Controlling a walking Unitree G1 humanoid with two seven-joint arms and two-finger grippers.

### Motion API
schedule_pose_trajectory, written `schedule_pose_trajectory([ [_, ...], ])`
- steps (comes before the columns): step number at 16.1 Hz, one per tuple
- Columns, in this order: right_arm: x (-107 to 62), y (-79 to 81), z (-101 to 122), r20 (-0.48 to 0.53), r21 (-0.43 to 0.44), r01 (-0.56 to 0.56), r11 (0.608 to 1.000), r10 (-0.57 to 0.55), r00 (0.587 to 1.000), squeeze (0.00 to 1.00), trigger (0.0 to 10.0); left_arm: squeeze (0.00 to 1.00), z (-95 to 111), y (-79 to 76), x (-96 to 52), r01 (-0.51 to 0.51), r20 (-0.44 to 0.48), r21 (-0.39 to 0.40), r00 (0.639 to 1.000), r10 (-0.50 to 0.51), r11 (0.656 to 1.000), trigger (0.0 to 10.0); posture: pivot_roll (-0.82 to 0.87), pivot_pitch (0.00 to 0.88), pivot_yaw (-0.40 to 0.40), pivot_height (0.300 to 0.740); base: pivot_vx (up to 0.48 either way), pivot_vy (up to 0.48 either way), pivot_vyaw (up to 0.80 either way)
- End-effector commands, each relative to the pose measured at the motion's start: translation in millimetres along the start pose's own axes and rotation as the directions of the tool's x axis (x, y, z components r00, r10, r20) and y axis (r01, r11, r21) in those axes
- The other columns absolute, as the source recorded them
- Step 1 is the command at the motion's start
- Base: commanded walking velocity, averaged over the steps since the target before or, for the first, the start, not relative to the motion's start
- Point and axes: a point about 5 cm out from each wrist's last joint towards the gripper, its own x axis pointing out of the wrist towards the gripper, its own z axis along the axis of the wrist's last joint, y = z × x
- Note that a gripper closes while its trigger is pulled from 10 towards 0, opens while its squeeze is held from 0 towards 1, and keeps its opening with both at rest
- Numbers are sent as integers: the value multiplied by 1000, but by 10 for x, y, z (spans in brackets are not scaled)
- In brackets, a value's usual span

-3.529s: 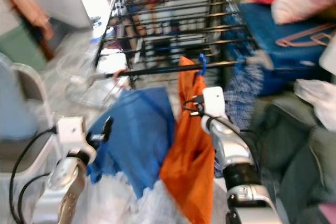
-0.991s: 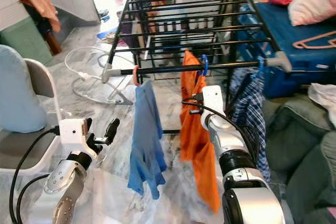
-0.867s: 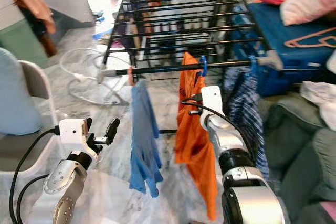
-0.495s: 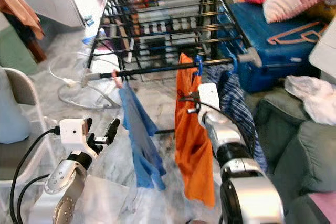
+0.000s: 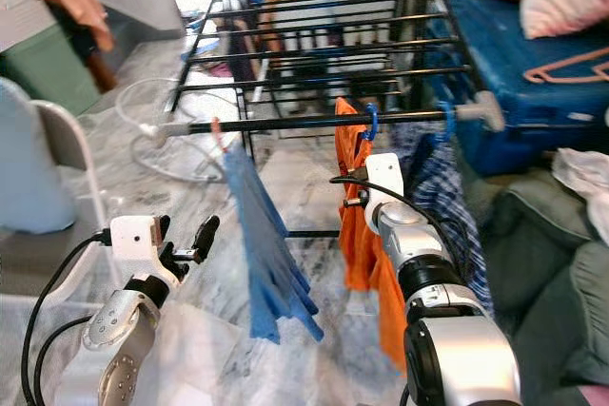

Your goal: Hang hanger

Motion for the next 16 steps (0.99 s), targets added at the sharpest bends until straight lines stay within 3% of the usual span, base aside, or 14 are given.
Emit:
schedule_pose_trajectory([
  [1,9,98,21,6,-1,-32,999,32,999,0,10000,0,-9,80,-12,-33,-14,4,999,33,999,10000,-98,7,92,740,0,480,0],
  [4,3,64,85,43,0,0,1000,0,999,0,10000,0,-7,81,0,-29,-17,15,999,30,999,10000,-100,6,94,740,0,480,0],
  [8,-18,-69,231,101,37,125,991,-128,987,0,10000,0,-16,75,2,-23,-27,20,999,24,1000,10000,-99,7,96,740,0,462,0],
  [12,-48,-182,259,123,58,242,969,-247,961,0,10000,0,-18,54,7,-9,-30,23,999,10,1000,10000,-99,6,97,740,0,0,0],
  [16,-41,-158,247,117,58,234,970,-239,964,0,10000,0,-23,37,14,5,-36,16,999,-4,1000,10000,-101,6,98,740,0,0,0],
])
